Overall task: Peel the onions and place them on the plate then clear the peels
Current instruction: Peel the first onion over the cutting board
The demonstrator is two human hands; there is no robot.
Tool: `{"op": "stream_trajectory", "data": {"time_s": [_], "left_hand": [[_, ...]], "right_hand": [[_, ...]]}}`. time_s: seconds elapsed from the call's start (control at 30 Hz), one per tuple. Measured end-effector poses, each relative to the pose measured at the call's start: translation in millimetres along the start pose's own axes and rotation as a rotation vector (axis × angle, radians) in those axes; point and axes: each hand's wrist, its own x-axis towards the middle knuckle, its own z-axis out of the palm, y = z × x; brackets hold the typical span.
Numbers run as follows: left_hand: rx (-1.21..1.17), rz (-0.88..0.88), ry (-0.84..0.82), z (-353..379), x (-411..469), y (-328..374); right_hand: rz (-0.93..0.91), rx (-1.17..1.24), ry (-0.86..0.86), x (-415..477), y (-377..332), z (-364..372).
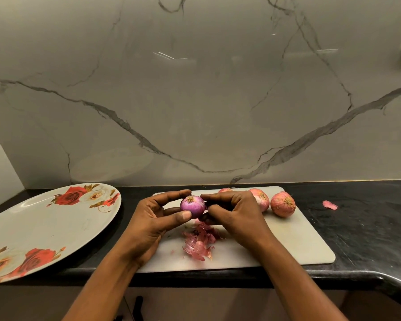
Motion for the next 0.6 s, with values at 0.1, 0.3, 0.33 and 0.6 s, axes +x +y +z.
{"op": "stream_trajectory", "data": {"time_s": [0.1, 0.3, 0.33, 0.6], "left_hand": [[0.007, -0.002, 0.001, -0.5, 0.3, -0.2], [0.000, 0.002, -0.002, -1.7, 1.3, -1.1], [0.002, 0.005, -0.002, -2.0, 1.4, -1.5], [0.007, 0.005, -0.008, -2.4, 1.4, -1.4]], "right_hand": [[0.007, 0.020, 0.000, -0.9, -1.9, -0.3], [0.006, 0.007, -0.022, -2.4, -3.7, -1.1], [0.007, 0.006, -0.025, -2.5, -3.8, -1.3], [0.007, 0.018, -0.048, -2.0, -3.9, -1.3]]}}
